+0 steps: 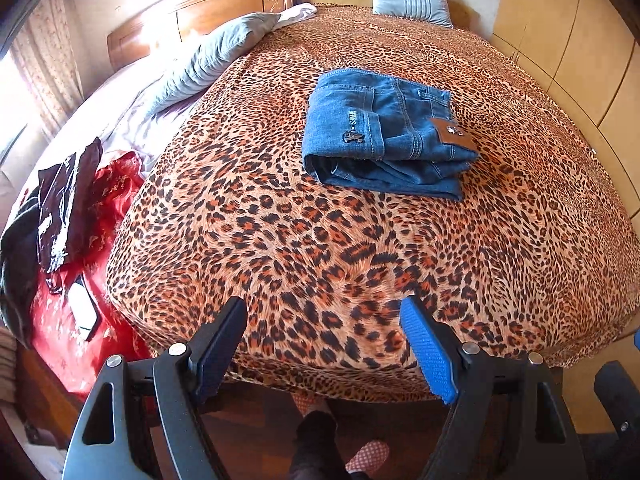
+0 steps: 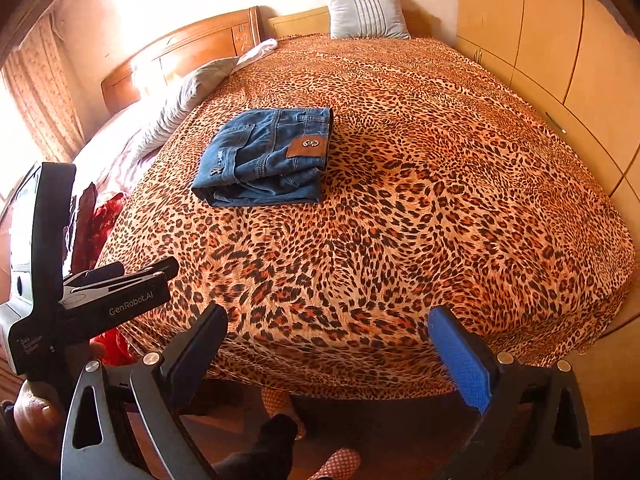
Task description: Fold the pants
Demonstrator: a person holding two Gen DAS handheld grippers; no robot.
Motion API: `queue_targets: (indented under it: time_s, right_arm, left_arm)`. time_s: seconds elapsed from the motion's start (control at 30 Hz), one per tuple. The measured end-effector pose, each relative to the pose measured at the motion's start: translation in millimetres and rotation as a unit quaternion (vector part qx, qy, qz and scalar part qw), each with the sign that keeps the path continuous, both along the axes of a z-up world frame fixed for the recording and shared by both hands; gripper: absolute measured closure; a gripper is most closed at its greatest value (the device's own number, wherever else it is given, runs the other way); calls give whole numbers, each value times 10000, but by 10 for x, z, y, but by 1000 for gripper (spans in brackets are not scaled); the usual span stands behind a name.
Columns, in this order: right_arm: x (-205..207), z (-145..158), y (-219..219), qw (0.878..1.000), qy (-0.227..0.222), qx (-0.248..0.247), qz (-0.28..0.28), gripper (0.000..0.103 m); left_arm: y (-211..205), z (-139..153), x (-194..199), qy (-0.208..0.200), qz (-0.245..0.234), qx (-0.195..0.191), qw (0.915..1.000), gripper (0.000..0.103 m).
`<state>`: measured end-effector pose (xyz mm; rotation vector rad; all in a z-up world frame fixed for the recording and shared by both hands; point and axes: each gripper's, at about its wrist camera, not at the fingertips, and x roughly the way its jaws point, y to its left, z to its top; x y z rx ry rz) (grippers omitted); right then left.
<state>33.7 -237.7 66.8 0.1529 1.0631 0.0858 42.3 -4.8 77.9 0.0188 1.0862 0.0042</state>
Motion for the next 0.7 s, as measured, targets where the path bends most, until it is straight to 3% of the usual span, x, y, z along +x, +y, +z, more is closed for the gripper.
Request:
queue_targets:
  time_s: [0.27, 0.5, 0.7]
  right_arm:
    - [-38, 45, -158, 10000, -61, -22, -50, 2]
    - [-70, 6, -253, 9999, 34, 31, -134, 2]
    - [-104, 7, -273, 9999, 53, 7, -145, 2]
  left_arm:
    - [-113, 142, -199, -138, -13, -122, 9998, 24]
    - [-126, 173, -177, -38, -74, -220, 9997, 24]
    - [-199, 276, -175, -219, -69, -132, 9996, 23]
